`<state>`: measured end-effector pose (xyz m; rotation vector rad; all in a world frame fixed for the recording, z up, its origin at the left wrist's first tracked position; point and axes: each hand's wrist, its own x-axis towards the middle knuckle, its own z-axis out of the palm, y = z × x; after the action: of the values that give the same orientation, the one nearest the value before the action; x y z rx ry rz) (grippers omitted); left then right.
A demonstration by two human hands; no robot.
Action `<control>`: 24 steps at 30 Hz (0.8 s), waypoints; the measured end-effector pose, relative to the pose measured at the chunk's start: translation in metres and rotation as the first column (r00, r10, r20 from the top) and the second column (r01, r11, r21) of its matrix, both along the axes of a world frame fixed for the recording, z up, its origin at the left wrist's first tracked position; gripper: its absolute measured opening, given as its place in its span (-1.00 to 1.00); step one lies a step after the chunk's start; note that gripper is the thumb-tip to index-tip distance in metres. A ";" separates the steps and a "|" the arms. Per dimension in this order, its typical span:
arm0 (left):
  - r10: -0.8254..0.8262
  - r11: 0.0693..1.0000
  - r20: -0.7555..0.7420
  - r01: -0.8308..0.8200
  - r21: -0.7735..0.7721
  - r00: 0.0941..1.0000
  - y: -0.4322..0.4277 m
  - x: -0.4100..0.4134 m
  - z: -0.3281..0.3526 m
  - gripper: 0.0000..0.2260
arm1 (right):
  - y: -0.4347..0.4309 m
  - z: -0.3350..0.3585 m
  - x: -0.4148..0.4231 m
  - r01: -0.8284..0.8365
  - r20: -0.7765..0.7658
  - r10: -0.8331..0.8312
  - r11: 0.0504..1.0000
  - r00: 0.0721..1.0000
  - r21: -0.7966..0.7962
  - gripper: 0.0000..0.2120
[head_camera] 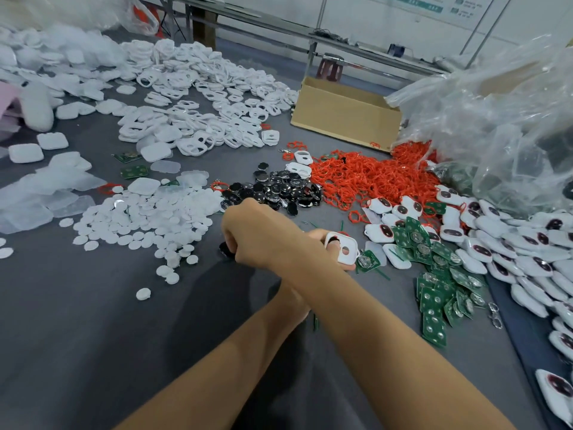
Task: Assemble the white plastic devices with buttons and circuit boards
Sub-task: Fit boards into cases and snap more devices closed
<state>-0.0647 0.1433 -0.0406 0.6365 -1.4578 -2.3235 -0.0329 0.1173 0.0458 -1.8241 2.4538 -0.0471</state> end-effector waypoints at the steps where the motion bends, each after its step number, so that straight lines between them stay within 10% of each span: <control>1: -0.040 0.999 0.035 0.041 -0.027 0.999 -0.001 0.003 -0.002 -0.89 | 0.000 -0.002 0.000 0.007 0.001 -0.007 1.000 1.000 -0.004 -0.80; 6: 0.053 0.975 0.064 -0.038 -0.220 0.997 -0.003 0.011 -0.007 -0.73 | 0.006 -0.008 -0.003 0.043 0.154 -0.035 0.998 0.987 -0.051 -0.80; 8: 0.082 0.995 0.111 -0.075 -0.060 0.990 0.001 0.018 -0.002 -0.75 | 0.019 -0.003 -0.013 0.153 0.287 -0.091 0.968 0.953 -0.200 -0.80; 12: 0.172 0.953 0.049 -0.154 -0.260 0.984 0.004 0.022 0.023 -0.88 | 0.080 0.005 -0.051 0.486 0.525 -0.167 0.671 0.835 -0.560 -0.72; 24: 0.142 0.987 -0.076 -0.147 -0.068 0.987 0.000 0.027 0.020 -0.87 | 0.108 -0.045 -0.068 0.652 0.620 -0.250 0.475 0.744 -0.591 -0.69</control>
<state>-0.0381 0.1432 -0.0207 0.6116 -1.4094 -2.1501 -0.1009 0.2257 0.0009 -0.9322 2.6123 -1.6474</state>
